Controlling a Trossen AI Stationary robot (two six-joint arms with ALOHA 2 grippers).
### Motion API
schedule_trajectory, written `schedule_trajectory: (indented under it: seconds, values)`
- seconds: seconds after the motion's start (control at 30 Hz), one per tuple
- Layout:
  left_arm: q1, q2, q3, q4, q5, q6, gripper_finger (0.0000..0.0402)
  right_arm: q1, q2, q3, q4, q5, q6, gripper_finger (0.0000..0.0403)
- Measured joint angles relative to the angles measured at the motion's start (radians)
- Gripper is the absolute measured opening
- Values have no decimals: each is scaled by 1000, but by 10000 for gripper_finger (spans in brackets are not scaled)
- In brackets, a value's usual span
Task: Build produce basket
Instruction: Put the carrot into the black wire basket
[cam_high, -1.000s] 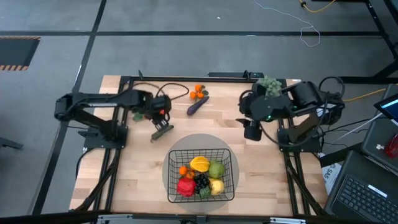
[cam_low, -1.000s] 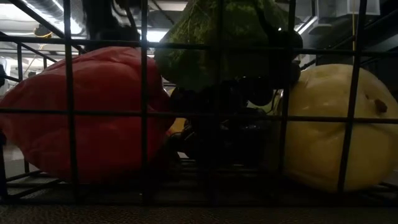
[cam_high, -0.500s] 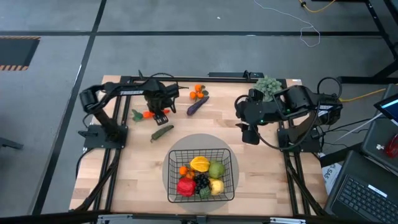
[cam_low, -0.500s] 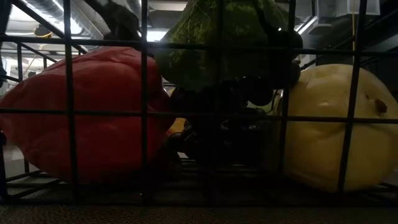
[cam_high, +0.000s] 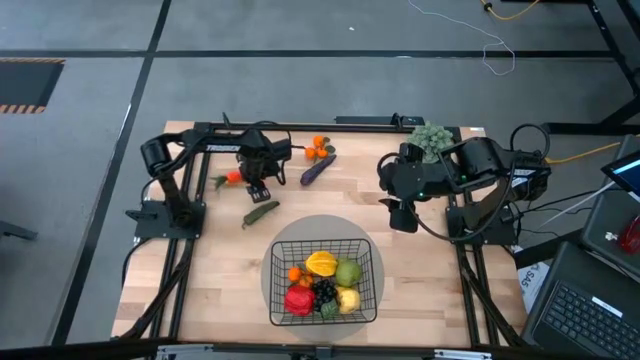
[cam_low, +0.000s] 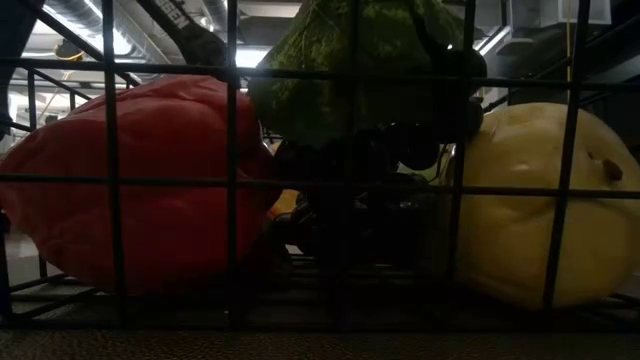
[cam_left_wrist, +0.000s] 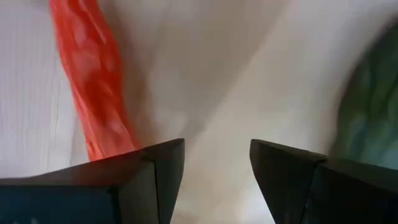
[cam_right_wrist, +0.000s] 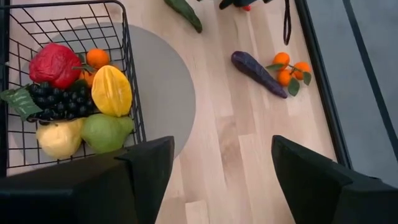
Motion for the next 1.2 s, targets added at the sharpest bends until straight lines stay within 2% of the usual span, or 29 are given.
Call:
schedule_trajectory:
  seconds: [0.1,0.17,0.3,0.37,0.77,0.93,1.07,1.2]
  values:
    - [-1,-21,20,-43,-8,-2,171,-2,0,0,0,0,-21,255]
    - [-1,-36,32,-41,-54,-1,171,-5,0,0,0,0,-25,255]
    - [4,-58,33,-32,-251,0,171,-9,0,0,0,-1,-21,255]
    - [24,-55,32,-32,-306,29,171,-10,0,0,0,0,-20,255]
    - [196,-2,31,68,-244,156,171,-10,0,0,0,-3,8,255]
    - [249,59,31,79,-258,175,171,-9,0,0,0,-18,9,255]
    - [265,126,32,79,-204,176,171,-10,0,0,0,-18,9,255]
    - [255,176,40,76,-206,169,171,-10,0,0,0,-18,9,255]
